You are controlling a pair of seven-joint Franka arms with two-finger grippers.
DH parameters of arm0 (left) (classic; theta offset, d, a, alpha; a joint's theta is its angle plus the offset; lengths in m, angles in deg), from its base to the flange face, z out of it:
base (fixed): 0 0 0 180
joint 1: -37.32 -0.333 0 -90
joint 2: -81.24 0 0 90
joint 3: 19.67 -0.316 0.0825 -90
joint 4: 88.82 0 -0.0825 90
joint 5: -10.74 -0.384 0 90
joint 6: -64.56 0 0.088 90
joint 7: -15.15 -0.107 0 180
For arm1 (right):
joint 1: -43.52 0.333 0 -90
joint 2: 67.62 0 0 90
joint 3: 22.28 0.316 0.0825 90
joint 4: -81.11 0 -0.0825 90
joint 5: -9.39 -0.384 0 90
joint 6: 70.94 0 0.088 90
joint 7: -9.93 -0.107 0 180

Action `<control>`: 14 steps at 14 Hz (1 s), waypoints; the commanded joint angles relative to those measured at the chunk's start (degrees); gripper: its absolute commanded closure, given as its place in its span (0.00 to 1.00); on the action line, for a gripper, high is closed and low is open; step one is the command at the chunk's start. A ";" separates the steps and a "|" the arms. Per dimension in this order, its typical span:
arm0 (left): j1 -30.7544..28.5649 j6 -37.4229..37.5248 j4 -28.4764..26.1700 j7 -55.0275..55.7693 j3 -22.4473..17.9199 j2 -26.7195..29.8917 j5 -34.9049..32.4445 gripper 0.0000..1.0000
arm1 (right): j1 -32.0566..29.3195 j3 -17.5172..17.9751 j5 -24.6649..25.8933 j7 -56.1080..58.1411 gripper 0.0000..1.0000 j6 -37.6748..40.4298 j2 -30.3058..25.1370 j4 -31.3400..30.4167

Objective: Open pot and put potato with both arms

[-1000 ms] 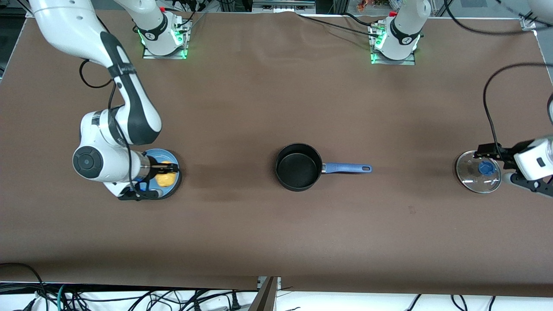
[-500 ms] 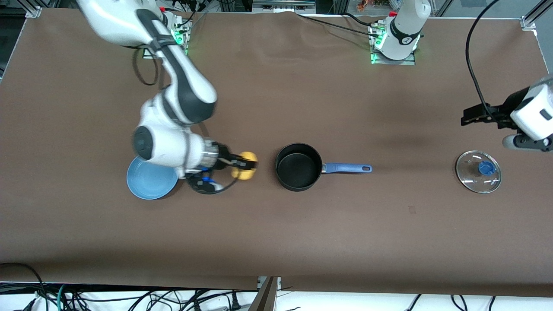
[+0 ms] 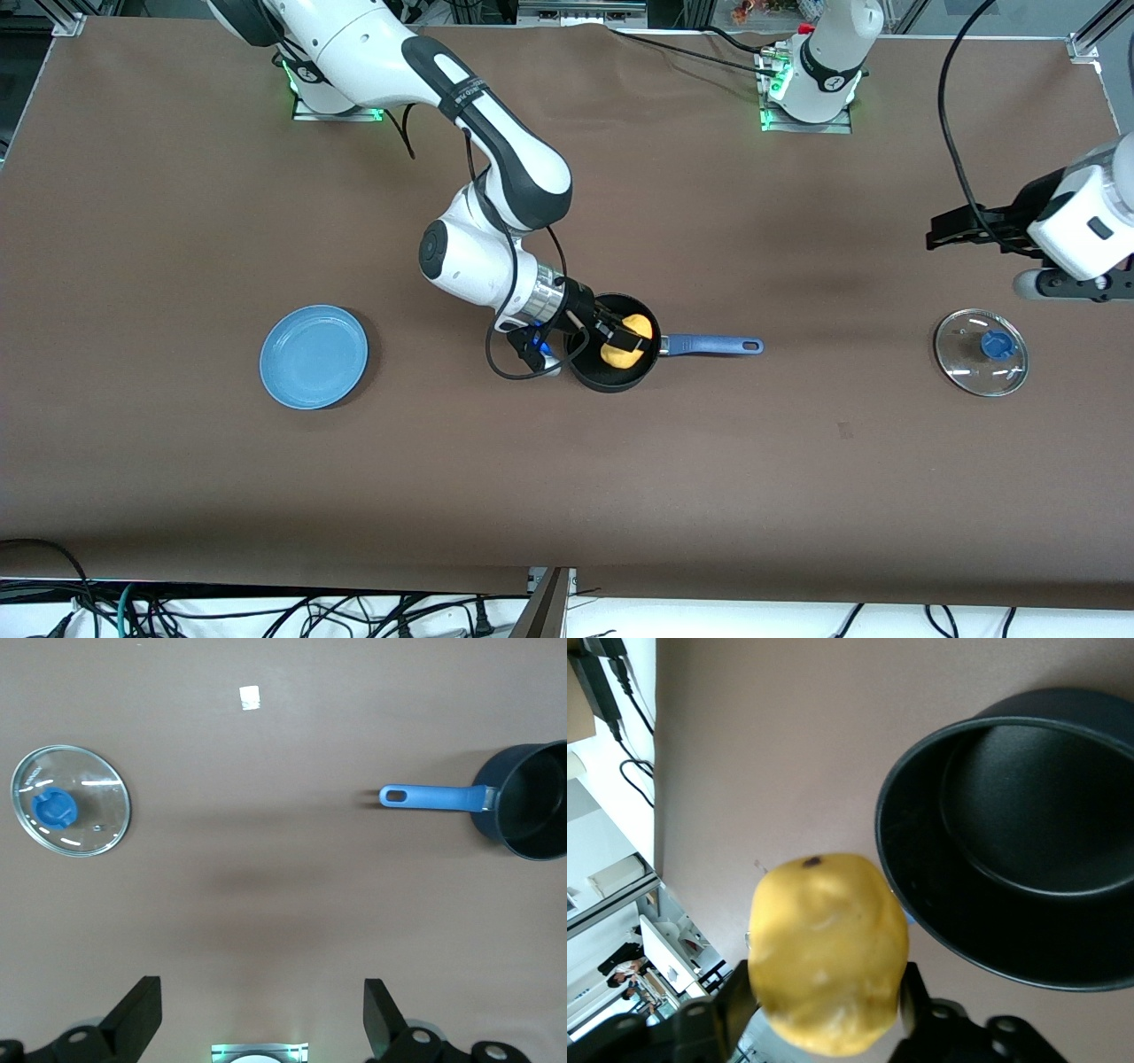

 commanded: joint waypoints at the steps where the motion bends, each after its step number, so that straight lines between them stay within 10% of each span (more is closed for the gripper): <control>1: 0.43 0.31 2.27 0.66 0.35 -0.87 1.02 0.00 | -0.93 0.03 -1.27 -0.54 0.00 1.06 -0.17 1.67; 7: 0.25 0.31 2.89 0.49 0.17 -1.93 1.11 0.00 | -7.50 -2.68 1.87 -1.16 0.00 20.52 -7.19 1.76; 14: 0.34 0.31 3.60 0.75 0.35 -2.19 0.93 0.00 | -8.31 -13.92 33.88 11.20 0.00 47.70 -24.83 -5.32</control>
